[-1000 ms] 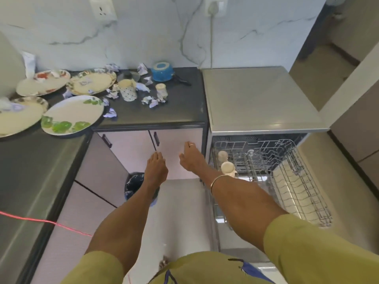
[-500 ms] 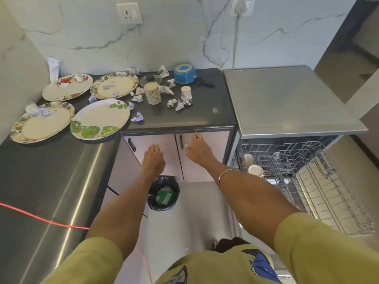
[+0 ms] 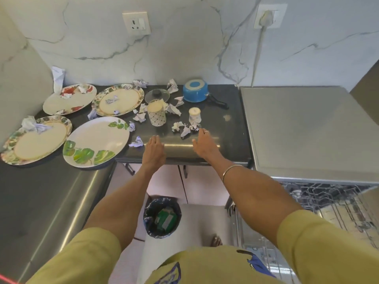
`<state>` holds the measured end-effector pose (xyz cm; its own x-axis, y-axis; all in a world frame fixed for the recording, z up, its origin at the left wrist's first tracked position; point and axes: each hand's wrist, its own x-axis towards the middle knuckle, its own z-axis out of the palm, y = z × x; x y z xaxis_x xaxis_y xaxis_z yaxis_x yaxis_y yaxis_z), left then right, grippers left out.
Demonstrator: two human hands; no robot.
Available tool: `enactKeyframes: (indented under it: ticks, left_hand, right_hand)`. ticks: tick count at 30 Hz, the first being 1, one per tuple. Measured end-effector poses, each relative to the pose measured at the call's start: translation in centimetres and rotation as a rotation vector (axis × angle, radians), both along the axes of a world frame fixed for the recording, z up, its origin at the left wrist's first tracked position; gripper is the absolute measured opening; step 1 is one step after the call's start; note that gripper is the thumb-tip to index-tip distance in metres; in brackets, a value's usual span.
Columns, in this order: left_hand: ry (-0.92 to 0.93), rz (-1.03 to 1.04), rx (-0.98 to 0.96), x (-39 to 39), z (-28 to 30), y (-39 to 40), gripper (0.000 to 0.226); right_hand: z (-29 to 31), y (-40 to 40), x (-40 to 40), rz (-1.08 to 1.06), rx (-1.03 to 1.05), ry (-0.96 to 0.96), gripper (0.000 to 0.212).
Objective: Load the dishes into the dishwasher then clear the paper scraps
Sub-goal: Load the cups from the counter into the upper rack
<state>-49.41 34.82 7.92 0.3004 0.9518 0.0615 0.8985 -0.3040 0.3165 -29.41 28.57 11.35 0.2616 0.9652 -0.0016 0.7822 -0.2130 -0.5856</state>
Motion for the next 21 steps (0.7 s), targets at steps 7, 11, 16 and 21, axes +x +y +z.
enactKeyframes:
  ticks: [7,11,16,21]
  left_hand:
    - [-0.061,0.075,-0.053,2.7,-0.1,5.5,0.047]
    - [-0.108,0.124,-0.074,3.4,0.2,8.9,0.051]
    - [-0.124,0.176,-0.056,4.4,2.0,13.1,0.074]
    - [-0.051,0.155,-0.083,4.0,2.3,17.5,0.082]
  right_hand:
    - [0.5,6.3,4.1,0.01,-0.023,-0.012,0.048]
    - [0.3,9.4,4.9,-0.037,-0.039,0.06,0.064]
    - [-0.1,12.8,4.9,-0.05,-0.12,0.082,0.085]
    - [-0.4,16.3,4.4,-0.049,-0.175,0.055,0.087]
